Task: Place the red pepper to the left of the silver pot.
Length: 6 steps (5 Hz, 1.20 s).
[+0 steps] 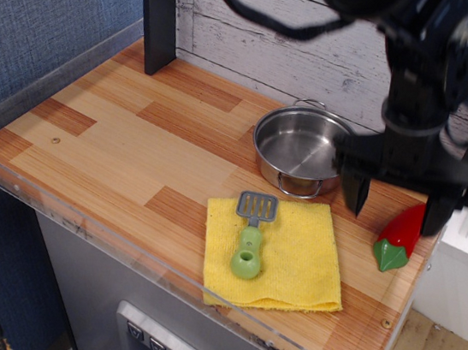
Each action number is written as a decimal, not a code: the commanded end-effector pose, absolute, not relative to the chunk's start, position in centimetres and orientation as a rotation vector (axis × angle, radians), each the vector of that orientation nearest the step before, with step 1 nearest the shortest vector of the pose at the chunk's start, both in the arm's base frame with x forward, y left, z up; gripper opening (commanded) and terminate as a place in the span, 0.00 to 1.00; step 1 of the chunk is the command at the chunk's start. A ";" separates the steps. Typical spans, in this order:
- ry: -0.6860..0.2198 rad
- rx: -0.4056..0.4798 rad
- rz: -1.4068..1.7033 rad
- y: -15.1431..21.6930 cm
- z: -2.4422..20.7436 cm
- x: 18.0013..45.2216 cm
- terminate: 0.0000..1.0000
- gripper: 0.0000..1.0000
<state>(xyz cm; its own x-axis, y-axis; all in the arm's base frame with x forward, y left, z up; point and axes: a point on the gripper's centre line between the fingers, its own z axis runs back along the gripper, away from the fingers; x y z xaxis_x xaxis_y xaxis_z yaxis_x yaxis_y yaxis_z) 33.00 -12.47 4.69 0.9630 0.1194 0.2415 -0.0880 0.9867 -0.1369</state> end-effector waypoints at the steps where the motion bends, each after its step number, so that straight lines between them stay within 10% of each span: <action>1: -0.255 -0.129 0.119 -12.5 3.8 35.1 0.00 1.00; 4: -0.205 -0.124 0.101 -13.6 1.3 35.7 0.00 1.00; 5: -0.213 -0.129 0.099 -13.8 1.5 35.4 0.00 0.00; 6: -0.216 -0.135 0.096 -14.0 1.6 35.0 0.00 0.00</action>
